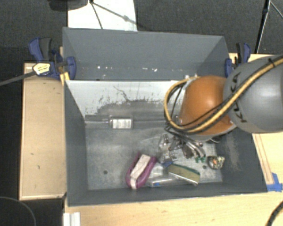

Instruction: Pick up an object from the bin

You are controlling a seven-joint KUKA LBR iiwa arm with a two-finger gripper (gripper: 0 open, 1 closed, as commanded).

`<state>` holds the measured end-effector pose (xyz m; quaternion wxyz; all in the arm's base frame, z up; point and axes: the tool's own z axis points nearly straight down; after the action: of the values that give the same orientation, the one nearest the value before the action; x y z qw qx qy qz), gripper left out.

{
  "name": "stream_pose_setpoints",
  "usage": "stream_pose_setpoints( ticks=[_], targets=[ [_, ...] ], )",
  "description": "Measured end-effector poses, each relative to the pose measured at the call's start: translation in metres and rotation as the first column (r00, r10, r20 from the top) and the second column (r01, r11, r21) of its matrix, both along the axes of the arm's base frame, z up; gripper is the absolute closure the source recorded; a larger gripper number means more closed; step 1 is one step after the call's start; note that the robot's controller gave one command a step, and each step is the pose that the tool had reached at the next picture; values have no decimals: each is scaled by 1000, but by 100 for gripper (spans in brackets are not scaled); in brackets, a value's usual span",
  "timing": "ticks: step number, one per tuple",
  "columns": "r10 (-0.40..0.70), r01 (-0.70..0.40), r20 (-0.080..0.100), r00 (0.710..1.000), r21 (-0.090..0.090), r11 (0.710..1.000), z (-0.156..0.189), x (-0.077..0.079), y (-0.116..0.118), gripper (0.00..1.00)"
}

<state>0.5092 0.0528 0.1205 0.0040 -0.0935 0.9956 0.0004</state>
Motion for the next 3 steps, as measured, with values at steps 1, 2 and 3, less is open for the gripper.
stream_pose_setpoints(
  ticks=[1, 2, 3],
  targets=[
    [0, 0, -5, 1000, -1, 1000, -2, -1, 0, 0],
    [35, -35, 3, 999, 2, 999, -48, 15, -42, 0],
    [38, -38, 9, 999, 0, 999, -45, 16, -41, 100]
  ],
)
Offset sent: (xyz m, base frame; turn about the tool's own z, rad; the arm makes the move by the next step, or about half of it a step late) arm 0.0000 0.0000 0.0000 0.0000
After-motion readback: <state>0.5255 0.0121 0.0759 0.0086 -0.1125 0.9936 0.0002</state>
